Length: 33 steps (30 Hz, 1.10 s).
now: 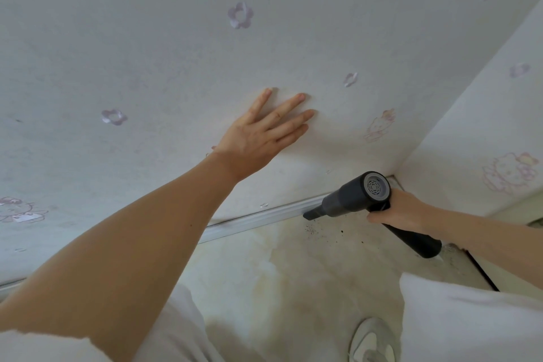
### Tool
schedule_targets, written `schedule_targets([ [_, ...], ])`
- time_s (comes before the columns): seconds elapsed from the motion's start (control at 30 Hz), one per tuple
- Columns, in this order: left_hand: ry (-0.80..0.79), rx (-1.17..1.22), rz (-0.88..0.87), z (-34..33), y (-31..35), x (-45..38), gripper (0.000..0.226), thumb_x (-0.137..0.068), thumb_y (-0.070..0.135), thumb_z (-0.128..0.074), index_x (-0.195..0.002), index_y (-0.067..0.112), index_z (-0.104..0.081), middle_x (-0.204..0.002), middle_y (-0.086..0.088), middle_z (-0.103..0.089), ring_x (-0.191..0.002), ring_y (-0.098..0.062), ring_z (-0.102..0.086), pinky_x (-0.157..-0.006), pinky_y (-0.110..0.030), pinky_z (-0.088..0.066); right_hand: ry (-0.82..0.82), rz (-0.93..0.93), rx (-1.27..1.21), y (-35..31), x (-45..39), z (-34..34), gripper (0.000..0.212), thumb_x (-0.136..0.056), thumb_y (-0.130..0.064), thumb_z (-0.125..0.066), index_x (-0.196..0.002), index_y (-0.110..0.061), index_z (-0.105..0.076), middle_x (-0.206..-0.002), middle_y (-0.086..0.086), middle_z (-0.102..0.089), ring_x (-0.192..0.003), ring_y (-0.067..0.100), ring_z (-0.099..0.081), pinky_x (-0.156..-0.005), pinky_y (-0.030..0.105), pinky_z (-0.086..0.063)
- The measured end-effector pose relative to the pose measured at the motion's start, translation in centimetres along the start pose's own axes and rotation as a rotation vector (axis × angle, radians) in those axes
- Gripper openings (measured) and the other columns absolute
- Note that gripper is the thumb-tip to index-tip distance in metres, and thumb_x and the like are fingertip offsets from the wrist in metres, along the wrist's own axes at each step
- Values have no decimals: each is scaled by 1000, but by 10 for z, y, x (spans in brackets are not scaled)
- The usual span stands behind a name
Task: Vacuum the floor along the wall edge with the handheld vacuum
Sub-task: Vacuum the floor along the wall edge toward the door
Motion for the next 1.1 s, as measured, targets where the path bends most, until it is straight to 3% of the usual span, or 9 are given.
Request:
schedule_targets([
  [0.47, -14, -4, -1, 2, -1, 0, 71, -95, 29, -41, -159, 23, -10, -166, -2, 6, -152, -33, 4, -113, -64, 14, -40, -27, -3, 7, 11, 9, 21, -78, -6, -65, -98, 0, -58, -75, 6, -56, -62, 12, -49, -57, 20, -38],
  [0.67, -11, -15, -2, 2, -1, 0, 70, -96, 27, -40, -159, 22, -9, -166, -3, 7, -152, -33, 3, -113, -64, 16, -38, -36, 11, 10, 13, 8, 17, -78, -9, -66, -93, -4, -60, -72, 4, -59, -63, 13, -51, -58, 21, -40],
  [0.83, -18, -25, -4, 2, -1, 0, 70, -97, 28, -39, -159, 22, -7, -166, -3, 8, -151, -34, 4, -112, -64, 17, -41, -19, 23, 7, 13, 7, 11, -78, -9, -66, -79, -13, -55, -69, 1, -57, -61, 11, -50, -56, 19, -38],
  [0.97, -41, -16, -12, 2, 0, 0, 71, -97, 31, -38, -159, 22, -3, -165, -3, 12, -151, -34, 8, -111, -64, 19, -76, -21, 53, 5, 15, 8, 14, -76, -9, -67, -86, -4, -59, -70, 2, -59, -61, 12, -52, -58, 20, -40],
  [1.1, -28, -15, -5, 2, -1, 0, 72, -97, 30, -40, -159, 22, -4, -165, -3, 11, -151, -34, 7, -112, -64, 18, -113, -8, 67, 1, 20, 8, 13, -76, -8, -67, -78, -13, -55, -68, 0, -58, -60, 11, -52, -57, 19, -40],
])
Point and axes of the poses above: each hand's wrist, its own x-axis away from the middle knuckle, its own z-axis out of the back of the hand, y = z × x, the point moved 3 cm from there along -x, towards the middle knuckle
